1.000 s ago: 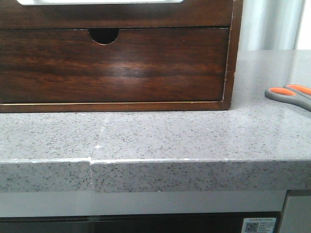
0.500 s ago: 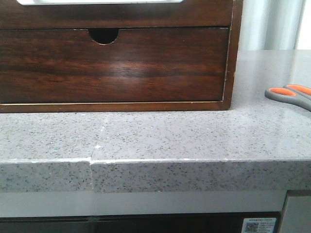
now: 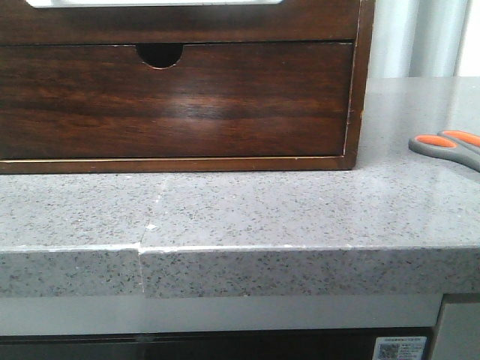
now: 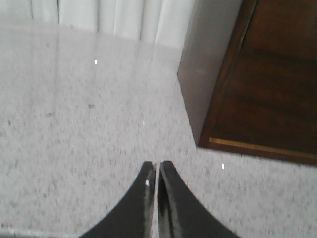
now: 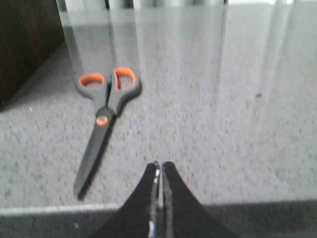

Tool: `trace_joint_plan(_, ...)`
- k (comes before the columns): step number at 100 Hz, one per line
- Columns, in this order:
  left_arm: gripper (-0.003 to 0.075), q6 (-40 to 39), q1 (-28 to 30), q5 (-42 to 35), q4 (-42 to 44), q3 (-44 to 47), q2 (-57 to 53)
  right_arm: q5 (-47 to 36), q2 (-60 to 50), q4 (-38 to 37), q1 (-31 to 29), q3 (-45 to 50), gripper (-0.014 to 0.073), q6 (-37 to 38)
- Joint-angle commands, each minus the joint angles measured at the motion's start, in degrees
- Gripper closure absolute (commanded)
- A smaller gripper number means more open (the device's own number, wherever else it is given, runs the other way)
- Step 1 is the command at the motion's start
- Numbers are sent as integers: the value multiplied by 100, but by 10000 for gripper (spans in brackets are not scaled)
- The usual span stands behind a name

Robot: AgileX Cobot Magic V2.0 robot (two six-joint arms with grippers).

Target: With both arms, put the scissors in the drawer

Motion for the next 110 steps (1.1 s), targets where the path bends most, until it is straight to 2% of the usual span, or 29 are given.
trace_joint_plan(1,742,-26,7,-808,-111,110,-166,-781,-118,21,-24,168,641,-11)
trace_joint_plan(14,742,-38,7,-1238,-153,110,-166,-1200,-118,21,-24,168,641,-11)
trace_joint_plan(42,742,-99,7,-1576,-148,110,-166,-2182,-118,233,-24,106,641,-11)
trace_joint_plan(70,742,-138,7,-3189,-185,110,-166,-1828,-54,198,-24,-439,641,-11)
trace_joint_plan(79,742,-138,7,-3500,-285,99,-166,-1579,-54,131,-24,-607,641,-11)
trace_joint_plan(95,742,-138,7,-3168,-303,-195,-166,-560,-54,131,-24,-1076,641,-11)
trace_joint_plan(110,742,-138,7,-1774,-253,-824,-59,226,12,141,-24,-1475,641,-11)
